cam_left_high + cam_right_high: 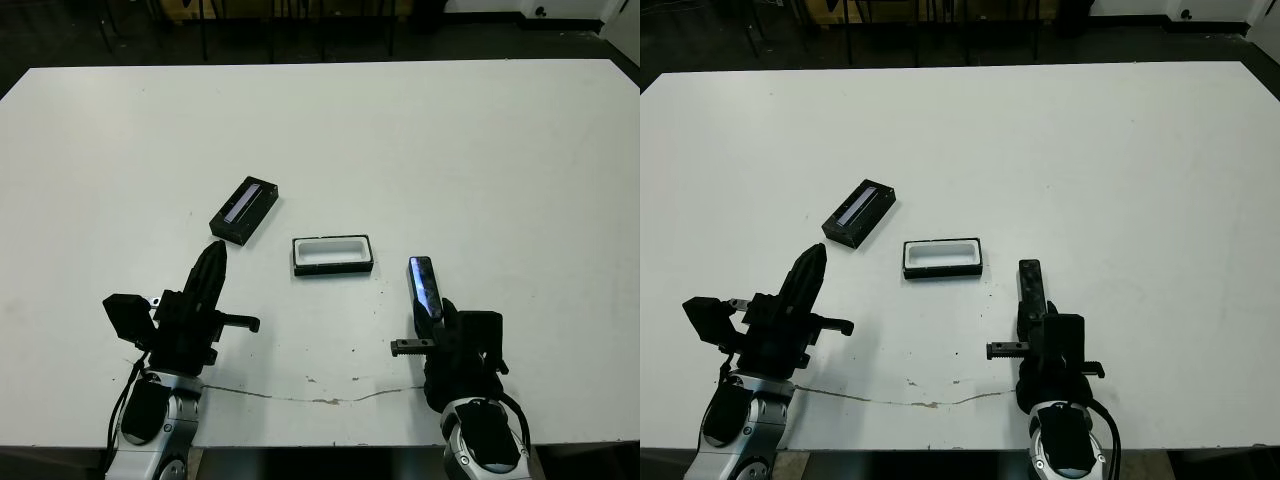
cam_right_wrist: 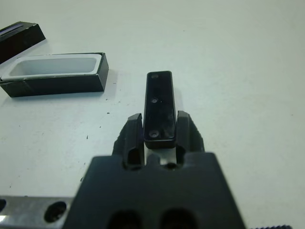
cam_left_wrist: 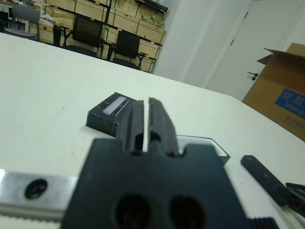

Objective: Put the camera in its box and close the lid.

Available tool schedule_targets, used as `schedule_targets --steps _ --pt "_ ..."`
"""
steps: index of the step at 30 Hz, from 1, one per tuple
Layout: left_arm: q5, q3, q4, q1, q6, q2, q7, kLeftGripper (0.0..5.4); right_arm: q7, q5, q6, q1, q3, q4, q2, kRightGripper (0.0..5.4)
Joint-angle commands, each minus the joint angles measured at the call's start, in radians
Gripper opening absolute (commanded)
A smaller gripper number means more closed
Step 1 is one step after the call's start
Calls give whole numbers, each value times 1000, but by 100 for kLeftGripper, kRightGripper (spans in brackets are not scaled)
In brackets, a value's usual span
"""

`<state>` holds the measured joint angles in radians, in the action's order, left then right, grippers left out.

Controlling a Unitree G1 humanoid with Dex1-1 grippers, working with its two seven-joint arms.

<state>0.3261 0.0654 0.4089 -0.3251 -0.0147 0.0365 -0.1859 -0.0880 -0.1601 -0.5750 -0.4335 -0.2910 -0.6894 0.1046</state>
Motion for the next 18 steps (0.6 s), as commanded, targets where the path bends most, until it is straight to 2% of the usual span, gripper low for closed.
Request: schedule_targets --steps 1,5,8,10,13,16,18 --pt "14 -3 -12 -49 17 -7 -4 0 3 -3 -52 -111 16 35 -48 37" --pt "-1 0 -11 -50 15 -10 5 0 -17 7 -84 -110 35 32 -10 37" --pt "4 1 -10 -51 19 -11 4 0 -10 41 -70 -112 64 33 1 37" --pt "10 1 -11 -52 18 -8 3 0 -3 52 -67 -110 78 29 -12 37" --pt "-1 3 -16 -52 10 -11 3 0 27 67 18 -118 102 37 -46 37" --pt "0 2 -23 -50 7 -14 -3 0 38 29 4 -121 104 -18 -73 37" --pt "1 3 -21 -50 14 -13 1 0 66 27 49 -122 118 -35 -88 35"
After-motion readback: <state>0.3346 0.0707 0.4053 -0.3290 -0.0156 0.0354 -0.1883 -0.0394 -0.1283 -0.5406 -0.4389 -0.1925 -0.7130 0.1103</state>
